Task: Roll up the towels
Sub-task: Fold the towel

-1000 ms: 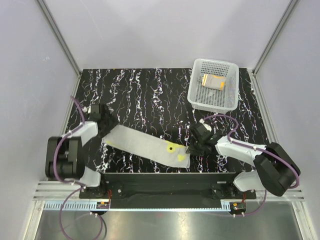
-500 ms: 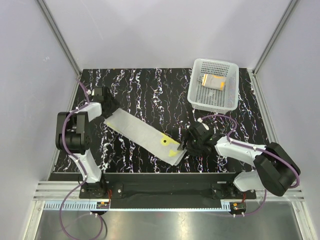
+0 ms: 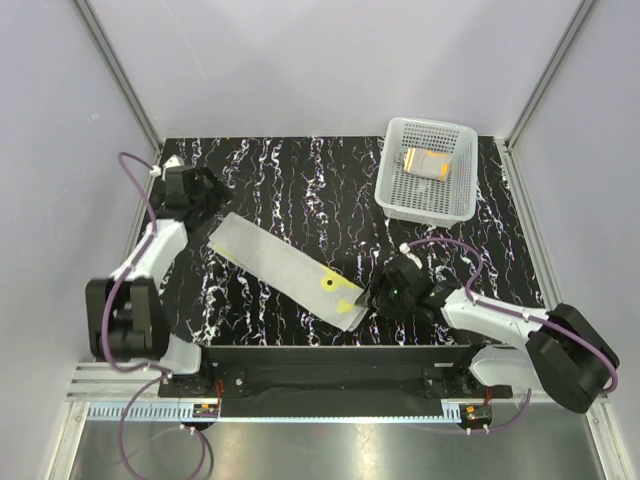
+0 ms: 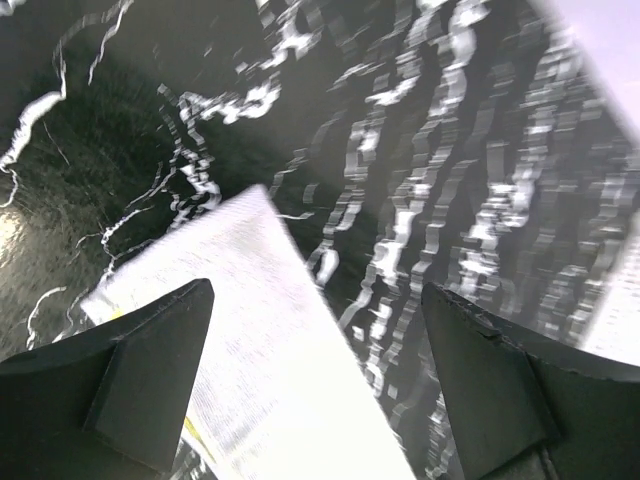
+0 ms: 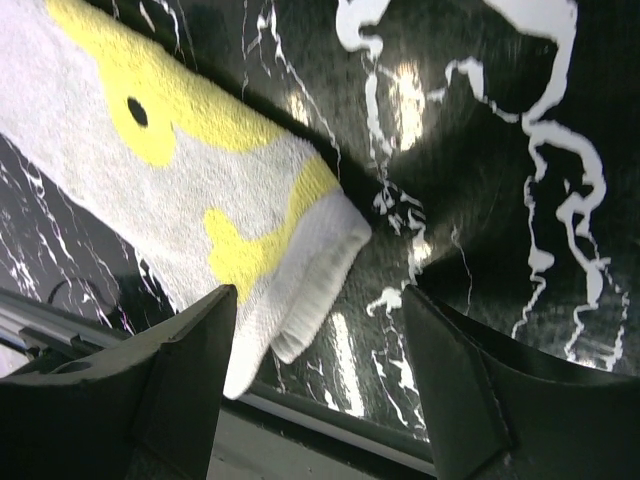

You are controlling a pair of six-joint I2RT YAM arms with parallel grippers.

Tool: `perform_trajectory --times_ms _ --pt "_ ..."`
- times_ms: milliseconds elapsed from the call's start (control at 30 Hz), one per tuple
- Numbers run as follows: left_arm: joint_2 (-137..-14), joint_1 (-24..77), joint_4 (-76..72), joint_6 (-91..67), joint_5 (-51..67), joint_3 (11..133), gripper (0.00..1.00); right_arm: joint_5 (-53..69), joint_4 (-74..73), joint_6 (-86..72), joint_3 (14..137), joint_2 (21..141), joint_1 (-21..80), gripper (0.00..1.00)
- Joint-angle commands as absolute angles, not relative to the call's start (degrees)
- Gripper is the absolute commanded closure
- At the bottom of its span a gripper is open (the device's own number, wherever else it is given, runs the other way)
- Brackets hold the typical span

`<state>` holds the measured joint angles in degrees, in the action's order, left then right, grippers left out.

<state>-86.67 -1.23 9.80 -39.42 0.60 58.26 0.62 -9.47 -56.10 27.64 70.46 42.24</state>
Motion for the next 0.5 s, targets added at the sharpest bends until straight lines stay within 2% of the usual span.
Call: perform_trajectory --times_ms 0,200,367,467 --pt "-78.68 -0.97 9.4 -38.32 0.18 55.46 0.08 -1.41 -13.8 -57.21 23.73 68.83 44.29 0.25" --pt "-65.76 -0.26 12.3 -38.23 0.87 48.7 0.09 -3.42 -14.68 -60.29 22.5 67.85 47.37 0.25" --pt "-56.96 5.43 11.34 -38.41 2.98 41.06 0.09 -5.27 -15.21 -62.22 22.76 68.73 48.51 0.26" --pt "-53.97 10.52 10.46 -38.5 3.34 37.37 0.1 -5.62 -13.72 -63.45 22.06 68.82 48.87 0.3"
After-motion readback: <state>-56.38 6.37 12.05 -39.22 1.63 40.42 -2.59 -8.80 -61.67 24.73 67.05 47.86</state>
